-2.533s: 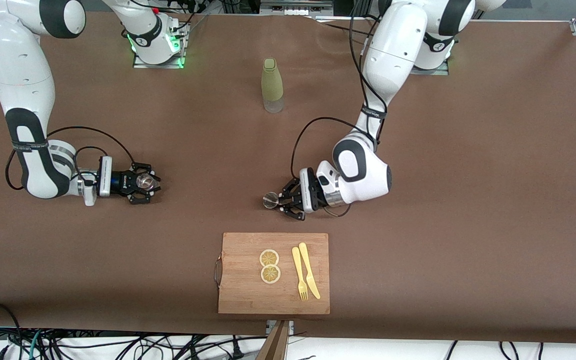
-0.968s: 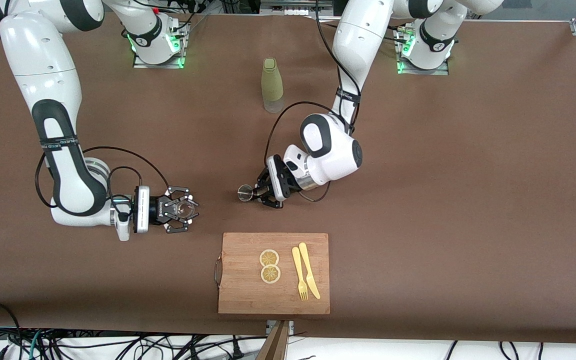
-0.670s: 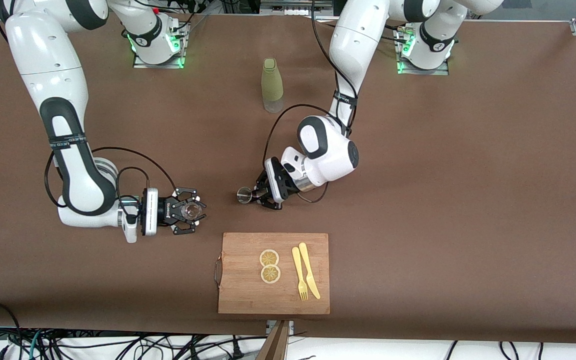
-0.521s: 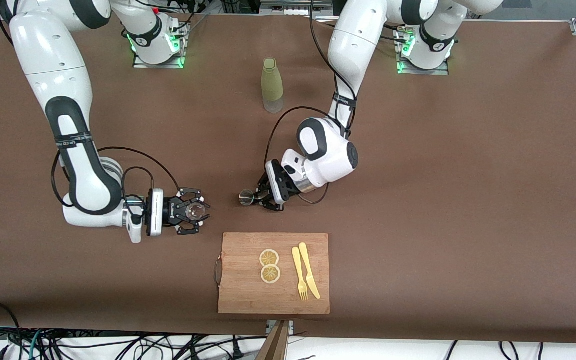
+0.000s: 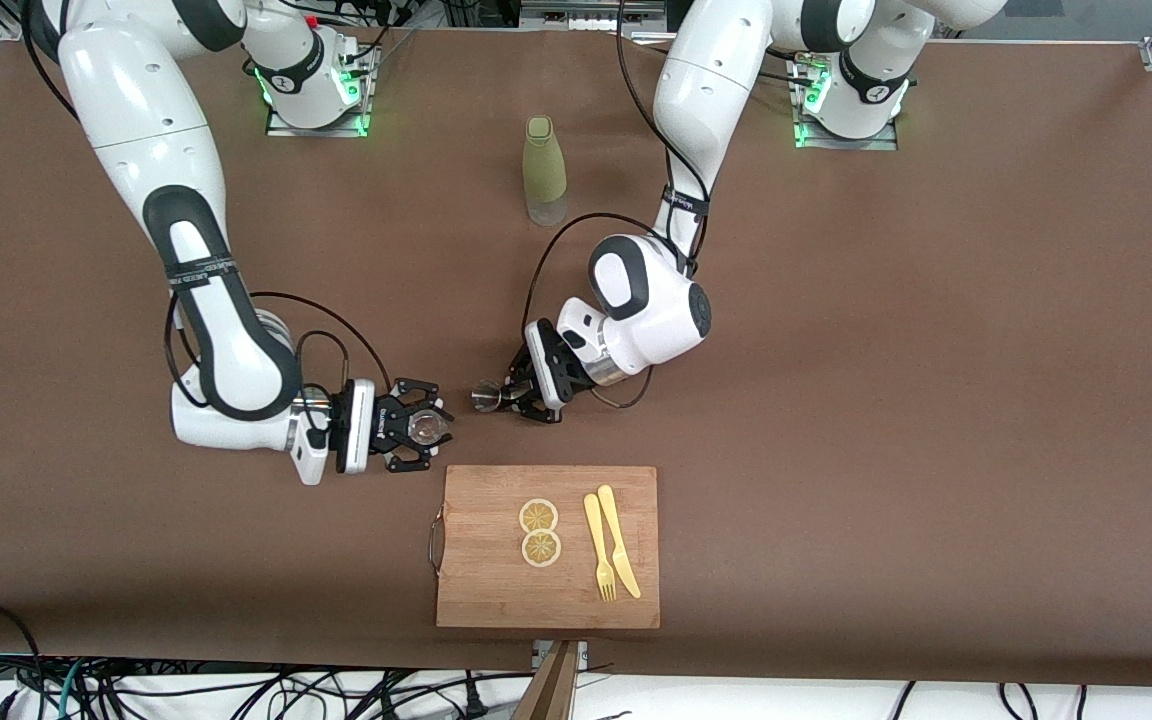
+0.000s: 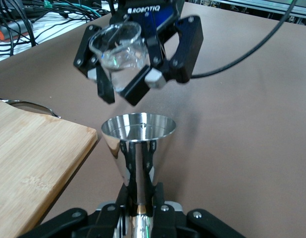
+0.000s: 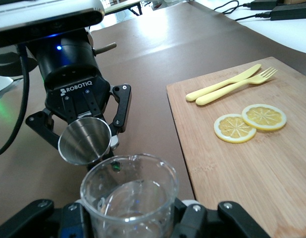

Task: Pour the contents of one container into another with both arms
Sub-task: 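Raise the glass cup with the right gripper above the jigger's rim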

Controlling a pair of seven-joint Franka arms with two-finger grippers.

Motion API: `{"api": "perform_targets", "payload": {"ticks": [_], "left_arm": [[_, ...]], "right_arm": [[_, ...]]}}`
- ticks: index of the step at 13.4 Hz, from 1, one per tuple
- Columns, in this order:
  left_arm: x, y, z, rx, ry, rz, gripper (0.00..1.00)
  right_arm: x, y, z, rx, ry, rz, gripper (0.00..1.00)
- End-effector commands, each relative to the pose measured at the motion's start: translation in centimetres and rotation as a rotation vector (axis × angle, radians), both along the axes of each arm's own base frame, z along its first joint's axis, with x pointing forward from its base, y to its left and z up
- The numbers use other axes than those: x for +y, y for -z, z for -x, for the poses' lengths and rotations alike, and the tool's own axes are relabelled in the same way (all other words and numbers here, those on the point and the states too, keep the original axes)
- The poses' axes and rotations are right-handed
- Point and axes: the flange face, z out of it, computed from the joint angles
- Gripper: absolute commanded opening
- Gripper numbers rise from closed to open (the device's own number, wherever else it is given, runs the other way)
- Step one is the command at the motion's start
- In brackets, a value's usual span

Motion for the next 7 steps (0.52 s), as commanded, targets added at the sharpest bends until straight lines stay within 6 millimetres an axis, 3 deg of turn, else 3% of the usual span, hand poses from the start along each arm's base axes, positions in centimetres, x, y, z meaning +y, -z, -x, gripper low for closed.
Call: {"api": "perform_targets", "payload": {"ticks": [1, 7], "left_arm": [[-0.6, -0.2, -0.3, -0.003, -0.027, 0.017, 0.00], [-0.6, -0.2, -0.2, -0.001, -0.026, 0.018, 0.00]], "right_arm": [[1.0, -0.8, 0.1, -0.005, -0.003, 0.035, 0.29], [0.7, -1.8, 0.0, 0.001, -0.006, 0.026, 0.29]]}}
